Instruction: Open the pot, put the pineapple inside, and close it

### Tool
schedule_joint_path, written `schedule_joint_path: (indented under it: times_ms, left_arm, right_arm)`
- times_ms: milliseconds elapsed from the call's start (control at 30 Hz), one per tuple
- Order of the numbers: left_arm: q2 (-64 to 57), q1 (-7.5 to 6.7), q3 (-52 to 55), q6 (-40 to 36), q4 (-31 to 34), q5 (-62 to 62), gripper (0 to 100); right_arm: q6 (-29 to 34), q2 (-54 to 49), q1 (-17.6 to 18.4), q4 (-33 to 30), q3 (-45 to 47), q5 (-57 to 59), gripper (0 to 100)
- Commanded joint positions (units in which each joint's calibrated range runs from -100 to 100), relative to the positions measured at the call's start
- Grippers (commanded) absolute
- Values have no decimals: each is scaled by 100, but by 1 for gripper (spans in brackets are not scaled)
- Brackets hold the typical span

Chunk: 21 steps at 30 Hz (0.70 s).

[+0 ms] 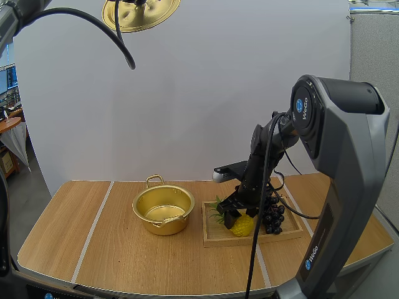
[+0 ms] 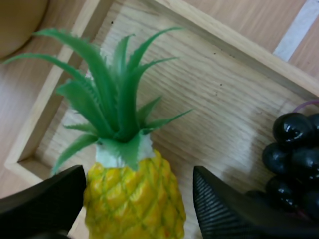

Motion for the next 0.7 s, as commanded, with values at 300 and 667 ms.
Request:
schedule_joint_path:
  times_ms: [300,667]
  left_arm:
    - [-37,-23,-57,-36,-2,-187,0]
    - [-37,-23,-57,-36,-2,-187,0]
  right_arm:
    - [-59,339,-12,-68,-35,-308,77]
    - [-59,-43,58,209,-402,408,0]
